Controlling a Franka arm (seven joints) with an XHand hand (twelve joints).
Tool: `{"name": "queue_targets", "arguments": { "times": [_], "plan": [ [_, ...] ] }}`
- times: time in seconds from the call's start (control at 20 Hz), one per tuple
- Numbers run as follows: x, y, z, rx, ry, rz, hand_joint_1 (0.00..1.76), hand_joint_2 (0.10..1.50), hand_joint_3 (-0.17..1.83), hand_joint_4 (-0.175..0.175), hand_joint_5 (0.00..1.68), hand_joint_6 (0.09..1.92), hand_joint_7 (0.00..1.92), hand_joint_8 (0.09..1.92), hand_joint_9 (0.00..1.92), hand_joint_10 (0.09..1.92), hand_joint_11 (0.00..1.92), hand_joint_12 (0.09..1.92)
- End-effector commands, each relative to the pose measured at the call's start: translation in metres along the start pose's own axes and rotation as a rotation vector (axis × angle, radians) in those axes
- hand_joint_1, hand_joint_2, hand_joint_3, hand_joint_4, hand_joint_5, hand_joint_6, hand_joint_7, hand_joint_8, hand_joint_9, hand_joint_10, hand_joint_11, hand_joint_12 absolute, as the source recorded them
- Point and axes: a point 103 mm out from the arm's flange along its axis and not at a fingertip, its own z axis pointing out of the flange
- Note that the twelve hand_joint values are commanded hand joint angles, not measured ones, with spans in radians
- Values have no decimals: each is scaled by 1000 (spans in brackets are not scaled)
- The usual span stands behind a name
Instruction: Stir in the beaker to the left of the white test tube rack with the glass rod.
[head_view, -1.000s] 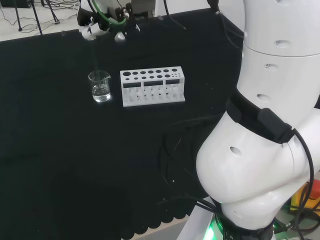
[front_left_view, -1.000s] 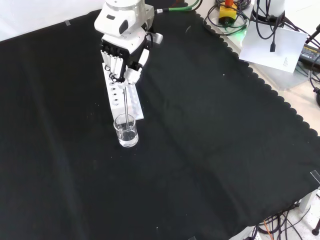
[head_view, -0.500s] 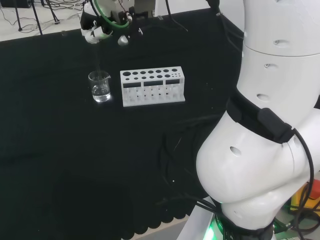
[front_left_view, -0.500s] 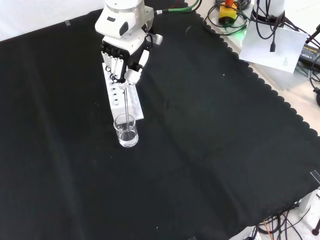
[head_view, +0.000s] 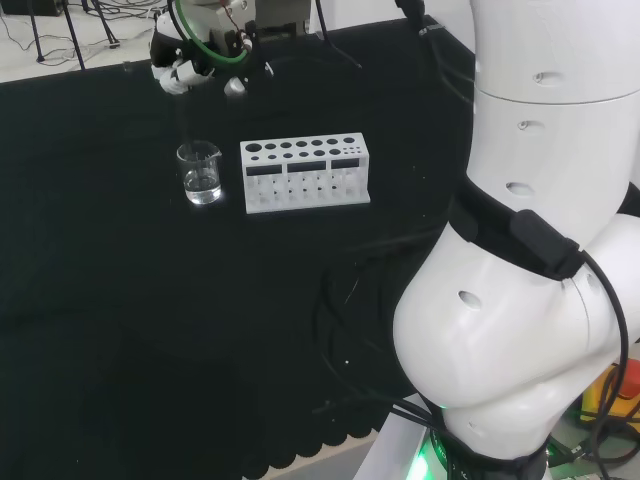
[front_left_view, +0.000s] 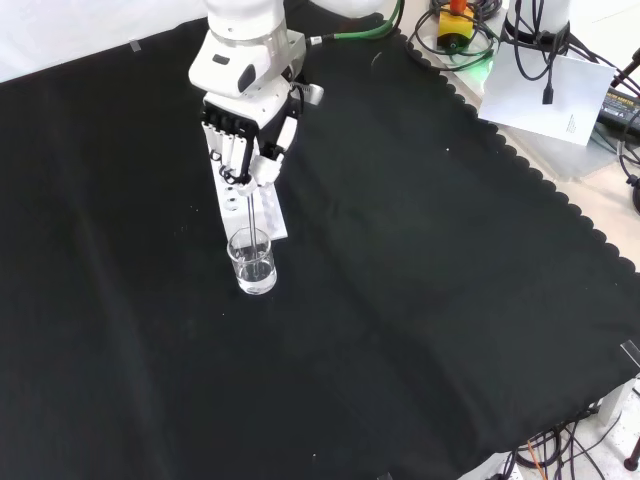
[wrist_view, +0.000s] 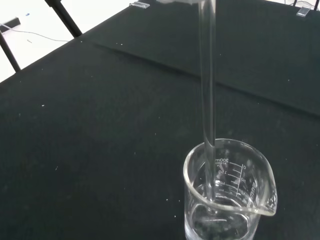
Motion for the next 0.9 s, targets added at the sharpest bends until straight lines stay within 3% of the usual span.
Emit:
{"name": "queue_targets", "arguments": {
  "times": [0.05,0.3,0.55,0.9],
  "plan": [
    [-8,-1,1,-5,-3,17,1292,1082,-1,-175,1032,634,1102,1121,1558,875,1567,755],
    [-23,5,4,26,-11,30,1292,1082,-1,-175,1031,635,1102,1122,1558,876,1567,756],
    [-32,-15,5,8,-7,44,1292,1082,-1,-175,1031,635,1102,1122,1558,876,1566,758],
    [-16,-21,3,32,-26,45,1292,1082,-1,-175,1031,635,1101,1123,1559,877,1566,759]
  ]
}}
